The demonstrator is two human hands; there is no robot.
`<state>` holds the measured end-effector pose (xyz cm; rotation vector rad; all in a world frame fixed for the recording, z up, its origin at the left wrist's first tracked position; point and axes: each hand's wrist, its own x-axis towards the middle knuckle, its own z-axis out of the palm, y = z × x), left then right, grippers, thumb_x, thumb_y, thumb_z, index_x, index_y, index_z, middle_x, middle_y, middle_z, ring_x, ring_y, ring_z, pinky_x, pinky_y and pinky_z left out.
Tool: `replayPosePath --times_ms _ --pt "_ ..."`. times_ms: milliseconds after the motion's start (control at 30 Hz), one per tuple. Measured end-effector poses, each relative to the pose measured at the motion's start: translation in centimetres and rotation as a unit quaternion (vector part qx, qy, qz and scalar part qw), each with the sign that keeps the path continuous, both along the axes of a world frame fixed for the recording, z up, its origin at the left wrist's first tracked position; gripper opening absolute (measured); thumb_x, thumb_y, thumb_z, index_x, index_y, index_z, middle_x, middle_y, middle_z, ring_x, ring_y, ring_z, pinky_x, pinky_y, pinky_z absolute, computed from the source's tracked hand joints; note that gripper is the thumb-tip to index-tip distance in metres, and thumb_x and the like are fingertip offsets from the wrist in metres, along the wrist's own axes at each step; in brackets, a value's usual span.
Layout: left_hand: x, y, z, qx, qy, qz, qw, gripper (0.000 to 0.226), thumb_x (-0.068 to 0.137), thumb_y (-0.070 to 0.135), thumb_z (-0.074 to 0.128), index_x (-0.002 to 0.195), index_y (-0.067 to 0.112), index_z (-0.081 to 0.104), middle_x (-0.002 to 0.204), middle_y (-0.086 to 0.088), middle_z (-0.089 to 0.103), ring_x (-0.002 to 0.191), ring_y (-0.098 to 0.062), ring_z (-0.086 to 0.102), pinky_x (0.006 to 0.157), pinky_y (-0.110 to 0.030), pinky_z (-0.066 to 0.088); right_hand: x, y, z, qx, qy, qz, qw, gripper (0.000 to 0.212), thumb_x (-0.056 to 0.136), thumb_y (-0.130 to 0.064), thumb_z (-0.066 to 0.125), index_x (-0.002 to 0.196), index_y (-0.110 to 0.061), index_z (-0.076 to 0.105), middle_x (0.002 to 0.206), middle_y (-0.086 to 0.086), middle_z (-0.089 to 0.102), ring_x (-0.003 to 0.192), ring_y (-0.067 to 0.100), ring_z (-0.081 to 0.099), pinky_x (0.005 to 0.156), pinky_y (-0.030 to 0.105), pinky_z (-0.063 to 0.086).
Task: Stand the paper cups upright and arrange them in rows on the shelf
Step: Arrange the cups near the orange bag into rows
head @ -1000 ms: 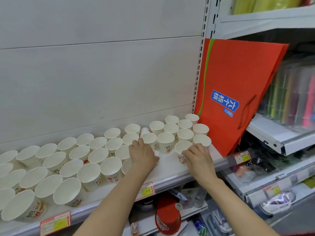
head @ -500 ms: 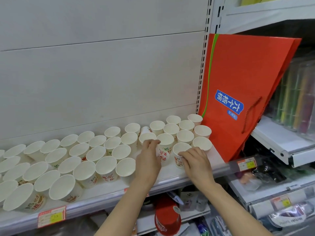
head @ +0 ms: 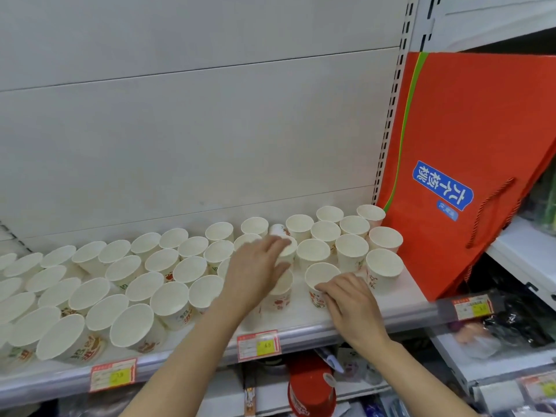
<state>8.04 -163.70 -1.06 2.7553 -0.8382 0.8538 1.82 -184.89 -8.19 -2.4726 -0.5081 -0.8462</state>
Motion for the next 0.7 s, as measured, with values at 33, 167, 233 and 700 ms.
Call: replayPosePath --times_ms 33,167,233,700 --pt "1.9 0.3 1.0 -0.005 0.027 0.022 0.999 0.035 0.081 0.032 0.074 0.115 0.024 0.067 0.113 0.004 0.067 0.088 -0.026 0.063 0.067 -0.036 0.052 0.1 0.2 0.0 -0.001 -0.003 0.005 1.0 0.018 0.079 -0.008 0.066 0.096 -0.015 0.069 0.085 -0.004 0.062 0.085 0.018 0.052 0.074 0.025 0.037" --pt "9.4 0.1 3.5 0.1 0.16 0.06 0.98 0.031 0.09 0.025 0.061 0.12 0.03 0.066 0.123 0.004 0.065 0.109 -0.024 0.054 0.087 -0.033 0.043 -0.1 0.6 0.0 -0.002 -0.002 0.019 1.0 0.016 0.082 -0.009 0.065 0.097 -0.013 0.069 0.088 -0.003 0.063 0.087 0.017 0.052 0.075 0.025 0.04" --pt "12.0 -0.9 4.0 0.161 0.21 0.048 0.963 0.035 0.089 0.021 0.062 0.121 0.033 0.064 0.124 0.005 0.064 0.114 -0.021 0.053 0.093 -0.031 0.04 -0.4 0.8 -0.1 0.004 0.003 0.026 1.0 0.015 0.086 -0.013 0.06 0.098 -0.012 0.069 0.09 -0.004 0.063 0.087 0.017 0.052 0.075 0.026 0.041" --pt "16.1 -2.6 1.5 0.278 0.213 -0.005 0.937 0.027 0.088 0.027 0.058 0.113 0.031 0.065 0.116 0.001 0.065 0.108 -0.02 0.059 0.095 -0.032 0.036 -0.6 2.0 0.2 0.032 0.032 0.023 0.999 0.016 0.087 -0.013 0.057 0.098 -0.012 0.068 0.097 -0.005 0.063 0.094 0.015 0.052 0.081 0.024 0.044"
